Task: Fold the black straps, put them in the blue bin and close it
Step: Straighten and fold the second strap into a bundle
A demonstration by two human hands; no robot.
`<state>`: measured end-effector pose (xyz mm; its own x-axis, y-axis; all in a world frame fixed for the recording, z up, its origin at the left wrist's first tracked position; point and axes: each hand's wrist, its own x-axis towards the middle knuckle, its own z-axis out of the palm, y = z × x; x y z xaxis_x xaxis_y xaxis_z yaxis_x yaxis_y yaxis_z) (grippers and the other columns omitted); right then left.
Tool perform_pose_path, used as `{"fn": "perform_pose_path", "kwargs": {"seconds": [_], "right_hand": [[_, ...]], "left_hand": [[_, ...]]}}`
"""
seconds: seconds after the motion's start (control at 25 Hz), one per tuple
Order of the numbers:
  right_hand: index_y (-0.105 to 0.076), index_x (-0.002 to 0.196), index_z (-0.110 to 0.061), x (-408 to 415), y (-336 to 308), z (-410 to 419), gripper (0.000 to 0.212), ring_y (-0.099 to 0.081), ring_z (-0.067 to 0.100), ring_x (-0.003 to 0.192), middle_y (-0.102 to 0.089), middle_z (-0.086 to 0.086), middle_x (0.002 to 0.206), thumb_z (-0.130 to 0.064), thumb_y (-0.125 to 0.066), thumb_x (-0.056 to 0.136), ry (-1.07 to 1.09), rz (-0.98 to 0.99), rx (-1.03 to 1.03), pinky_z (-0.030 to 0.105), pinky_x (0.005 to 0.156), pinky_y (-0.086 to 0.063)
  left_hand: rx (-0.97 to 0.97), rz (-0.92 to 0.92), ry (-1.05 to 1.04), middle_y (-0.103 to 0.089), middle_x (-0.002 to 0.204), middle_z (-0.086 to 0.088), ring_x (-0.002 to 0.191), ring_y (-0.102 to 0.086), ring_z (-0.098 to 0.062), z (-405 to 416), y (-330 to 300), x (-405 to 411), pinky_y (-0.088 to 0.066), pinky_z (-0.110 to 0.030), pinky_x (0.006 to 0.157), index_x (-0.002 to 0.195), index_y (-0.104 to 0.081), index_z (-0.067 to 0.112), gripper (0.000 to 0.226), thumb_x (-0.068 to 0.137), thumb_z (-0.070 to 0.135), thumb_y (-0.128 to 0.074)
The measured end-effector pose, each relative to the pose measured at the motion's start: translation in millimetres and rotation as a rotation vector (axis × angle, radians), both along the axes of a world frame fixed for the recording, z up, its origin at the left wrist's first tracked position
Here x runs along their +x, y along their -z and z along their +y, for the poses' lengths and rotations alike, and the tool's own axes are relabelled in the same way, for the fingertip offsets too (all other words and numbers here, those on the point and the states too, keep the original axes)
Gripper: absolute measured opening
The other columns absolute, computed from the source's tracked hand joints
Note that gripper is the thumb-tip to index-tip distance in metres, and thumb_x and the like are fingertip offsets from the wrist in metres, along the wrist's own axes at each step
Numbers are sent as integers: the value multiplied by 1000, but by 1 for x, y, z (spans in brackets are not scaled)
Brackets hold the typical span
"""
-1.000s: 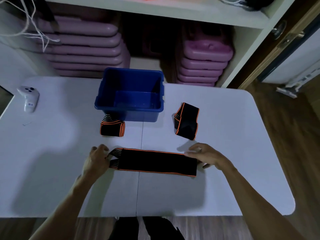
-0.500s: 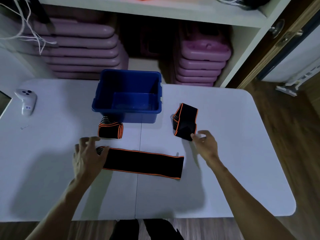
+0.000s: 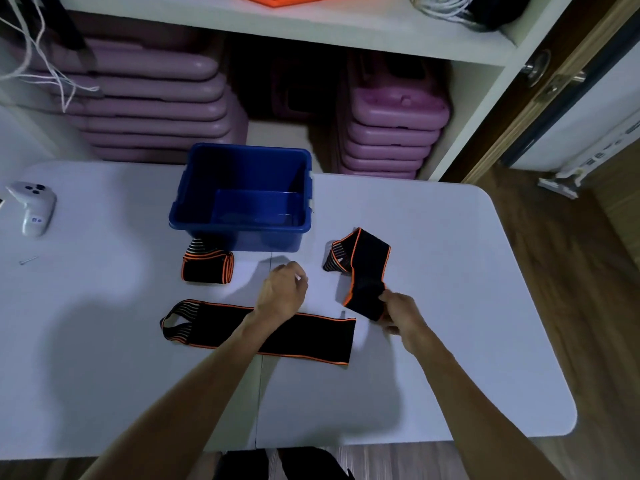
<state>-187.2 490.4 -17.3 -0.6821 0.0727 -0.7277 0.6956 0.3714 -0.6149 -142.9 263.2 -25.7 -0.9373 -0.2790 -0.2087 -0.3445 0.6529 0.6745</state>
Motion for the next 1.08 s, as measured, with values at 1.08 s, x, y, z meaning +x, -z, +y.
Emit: {"fn": "perform_pose_path", "kwargs": {"seconds": [1.08], "right_hand": [[-70, 90, -12, -16, -49, 5, 15, -68, 26, 61, -70, 10, 73, -12, -54, 89, -197, 375, -27, 35, 61, -60]], "left_hand": [[-121, -359, -138, -68, 70, -16, 68, -67, -35, -105, -29, 71, -56, -38, 62, 65, -63, 13, 21, 79, 28, -59]]}}
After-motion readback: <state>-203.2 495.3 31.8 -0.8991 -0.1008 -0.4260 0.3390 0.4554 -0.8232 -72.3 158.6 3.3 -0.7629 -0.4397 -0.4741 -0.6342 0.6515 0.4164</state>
